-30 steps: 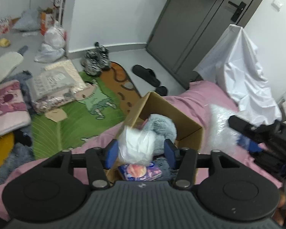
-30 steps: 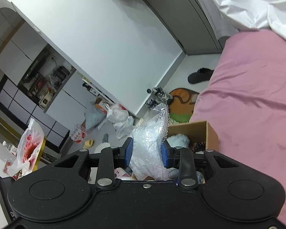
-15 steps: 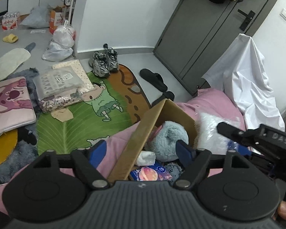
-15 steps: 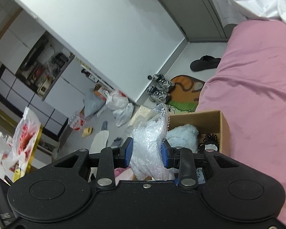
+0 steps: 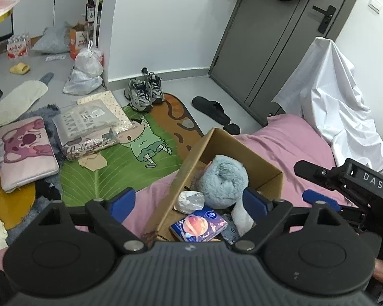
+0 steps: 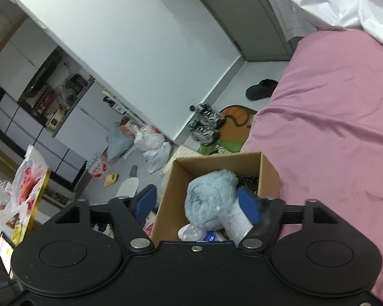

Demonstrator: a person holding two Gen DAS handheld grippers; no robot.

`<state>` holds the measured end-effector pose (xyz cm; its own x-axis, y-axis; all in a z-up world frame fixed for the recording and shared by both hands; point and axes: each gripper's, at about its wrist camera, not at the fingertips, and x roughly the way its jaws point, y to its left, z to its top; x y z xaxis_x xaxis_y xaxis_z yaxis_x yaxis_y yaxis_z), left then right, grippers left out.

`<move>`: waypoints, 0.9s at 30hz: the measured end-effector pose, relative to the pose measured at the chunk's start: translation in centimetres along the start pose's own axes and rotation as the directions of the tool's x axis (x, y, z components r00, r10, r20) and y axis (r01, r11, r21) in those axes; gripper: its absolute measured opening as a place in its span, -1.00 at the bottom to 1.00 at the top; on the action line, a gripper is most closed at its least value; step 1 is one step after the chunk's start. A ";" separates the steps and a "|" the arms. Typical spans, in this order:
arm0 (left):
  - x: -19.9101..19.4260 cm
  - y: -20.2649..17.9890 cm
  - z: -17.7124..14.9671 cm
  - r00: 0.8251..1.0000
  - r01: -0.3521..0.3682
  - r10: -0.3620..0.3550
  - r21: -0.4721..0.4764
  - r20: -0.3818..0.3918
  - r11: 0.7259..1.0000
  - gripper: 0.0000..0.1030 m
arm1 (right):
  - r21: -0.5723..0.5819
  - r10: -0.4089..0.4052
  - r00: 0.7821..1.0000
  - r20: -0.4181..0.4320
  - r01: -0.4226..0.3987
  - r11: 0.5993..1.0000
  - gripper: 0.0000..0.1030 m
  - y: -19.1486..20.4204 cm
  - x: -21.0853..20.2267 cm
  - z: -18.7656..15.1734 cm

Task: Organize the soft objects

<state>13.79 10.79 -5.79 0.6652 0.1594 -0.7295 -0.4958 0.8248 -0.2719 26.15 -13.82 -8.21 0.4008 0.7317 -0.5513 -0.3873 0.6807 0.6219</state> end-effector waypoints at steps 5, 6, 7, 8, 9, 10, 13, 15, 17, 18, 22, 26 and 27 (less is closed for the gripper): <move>-1.5 -0.9 -0.3 1.000 -0.011 0.011 0.015 0.018 1.000 0.83 | -0.050 -0.009 1.000 -0.011 0.009 0.999 0.66 0.1 -1.2 -0.7; -1.7 -1.0 -0.4 1.000 -0.017 0.016 0.018 0.020 1.000 0.87 | -0.048 -0.014 1.000 -0.012 0.014 0.999 0.70 -0.1 -1.4 -0.7; -2.2 -1.1 -0.5 0.999 -0.021 0.020 0.021 0.027 1.000 0.91 | -0.042 -0.021 1.000 -0.011 0.020 0.999 0.75 -0.4 -1.6 -0.8; -2.6 -1.2 -0.6 0.999 -0.022 0.021 0.024 0.031 0.999 0.93 | -0.036 -0.029 1.000 -0.013 0.028 0.999 0.77 -0.7 -1.9 -1.1; -3.0 -1.3 -0.7 0.999 -0.023 0.022 0.027 0.034 0.999 0.94 | -0.033 -0.034 0.999 -0.015 0.034 0.999 0.78 -0.8 -2.3 -1.3; -3.3 -1.3 -0.8 0.999 -0.024 0.023 0.027 0.035 0.999 0.95 | -0.033 -0.033 0.999 -0.017 0.033 0.999 0.80 -0.9 -2.7 -1.5; -4.3 -1.4 -1.0 0.999 -0.019 0.018 0.028 0.032 0.999 0.96 | -0.033 -0.066 0.998 -0.004 0.066 0.997 0.91 -1.2 -4.1 -2.1; -5.1 -1.7 -1.2 0.999 -0.014 0.012 0.039 0.034 0.999 0.96 | -0.043 -0.120 0.992 0.028 0.122 0.992 0.91 -1.1 -5.3 -2.1; -5.9 -1.9 -1.6 0.999 -0.011 0.009 0.058 0.037 0.998 0.97 | -0.047 -0.143 0.989 0.048 0.145 0.988 0.95 -1.2 -6.3 -2.1; -6.2 -2.1 -1.7 0.999 -0.009 0.007 0.065 0.038 0.998 0.97 | -0.041 -0.148 0.988 0.050 0.150 0.988 0.99 -1.4 -6.7 -2.2; -7.5 -2.5 -2.5 0.999 0.005 -0.009 0.086 0.045 0.996 0.98 | -0.038 -0.186 0.981 0.045 0.188 0.981 0.99 -1.7 -8.3 -2.9; -8.7 -2.8 -3.4 0.999 0.008 -0.014 0.104 0.050 0.995 0.99 | -0.085 -0.239 0.969 0.061 0.244 0.966 0.99 -1.0 -9.8 -3.5; -8.9 -2.9 -3.6 0.999 0.010 -0.015 0.108 0.049 0.994 0.99 | -0.099 -0.250 0.966 0.066 0.255 0.962 1.00 -0.7 -10.4 -3.7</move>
<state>7.28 5.02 -0.73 0.6993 0.1729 -0.6936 -0.4258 0.8801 -0.2099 19.14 -21.78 -5.00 0.5391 0.5345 -0.6509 -0.3522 0.8451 0.4022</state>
